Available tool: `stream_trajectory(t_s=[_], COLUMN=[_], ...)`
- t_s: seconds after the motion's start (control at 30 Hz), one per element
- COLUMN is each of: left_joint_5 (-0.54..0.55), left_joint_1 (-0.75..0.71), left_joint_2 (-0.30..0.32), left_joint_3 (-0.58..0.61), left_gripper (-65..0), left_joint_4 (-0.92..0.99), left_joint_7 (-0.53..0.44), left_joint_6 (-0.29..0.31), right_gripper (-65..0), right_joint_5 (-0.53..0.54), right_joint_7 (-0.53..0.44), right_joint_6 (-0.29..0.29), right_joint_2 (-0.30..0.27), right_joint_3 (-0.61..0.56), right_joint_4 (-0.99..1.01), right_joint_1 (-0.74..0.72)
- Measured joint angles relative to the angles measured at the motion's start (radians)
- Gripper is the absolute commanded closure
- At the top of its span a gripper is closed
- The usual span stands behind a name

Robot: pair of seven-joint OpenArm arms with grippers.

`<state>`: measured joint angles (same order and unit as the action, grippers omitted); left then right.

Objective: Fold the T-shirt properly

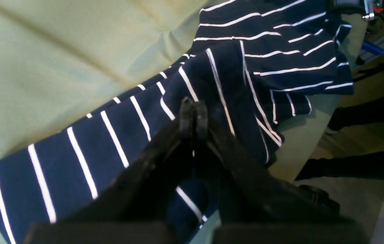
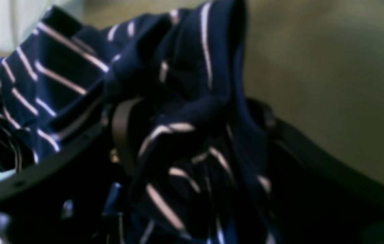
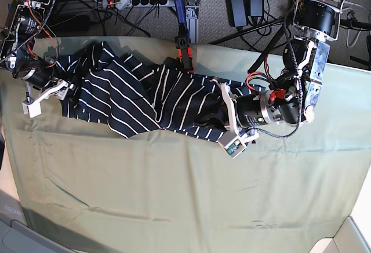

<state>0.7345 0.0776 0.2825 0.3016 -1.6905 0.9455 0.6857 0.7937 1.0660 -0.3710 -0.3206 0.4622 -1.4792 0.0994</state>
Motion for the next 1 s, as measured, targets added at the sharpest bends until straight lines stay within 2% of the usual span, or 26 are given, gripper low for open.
stream_trajectory(t_s=[0.07,0.1,0.17,0.23,0.27,0.47,0.63,0.8,1.0], left_joint_5=[0.0,0.0,0.0,0.0,0.001,0.008,0.041,0.04,0.038], left_joint_1=[0.0,0.0,0.0,0.0,0.0,0.0,0.0,-0.015,-0.101], left_joint_2=[0.0,0.0,0.0,0.001,0.002,0.028,0.066,0.113,0.122], left_joint_3=[0.0,0.0,0.0,0.0,-0.001,-0.096,-0.204,-0.214,-0.213], left_gripper=[0.0,0.0,0.0,0.0,0.0,0.0,0.0,0.0,0.0], left_joint_4=[0.0,0.0,0.0,0.0,0.0,0.0,0.0,0.0,0.002], left_joint_7=[0.0,0.0,0.0,0.0,0.0,0.001,0.029,0.055,0.049], left_joint_6=[0.0,0.0,0.0,0.0,0.0,0.0,0.0,0.0,0.0], right_gripper=[-39.9,-36.2,-21.3,-1.9,0.0,0.0,0.0,0.0,0.0], right_joint_5=[0.0,0.0,0.002,0.003,0.003,-0.047,-0.07,-0.044,0.014], right_joint_7=[-0.002,-0.004,0.004,0.002,0.001,-0.029,-0.008,-0.004,0.021], right_joint_6=[0.0,0.0,0.0,-0.002,-0.003,-0.004,-0.007,-0.008,-0.01], right_joint_2=[0.0,0.0,0.0,0.006,0.007,-0.019,-0.084,-0.161,-0.152], right_joint_3=[-0.014,-0.018,-0.019,-0.022,-0.022,-0.024,0.05,0.14,0.142], right_joint_4=[0.0,-0.001,0.0,0.001,0.003,0.002,0.008,0.009,-0.056], right_joint_1=[0.0,0.0,0.0,0.001,0.003,0.003,0.006,0.006,0.006])
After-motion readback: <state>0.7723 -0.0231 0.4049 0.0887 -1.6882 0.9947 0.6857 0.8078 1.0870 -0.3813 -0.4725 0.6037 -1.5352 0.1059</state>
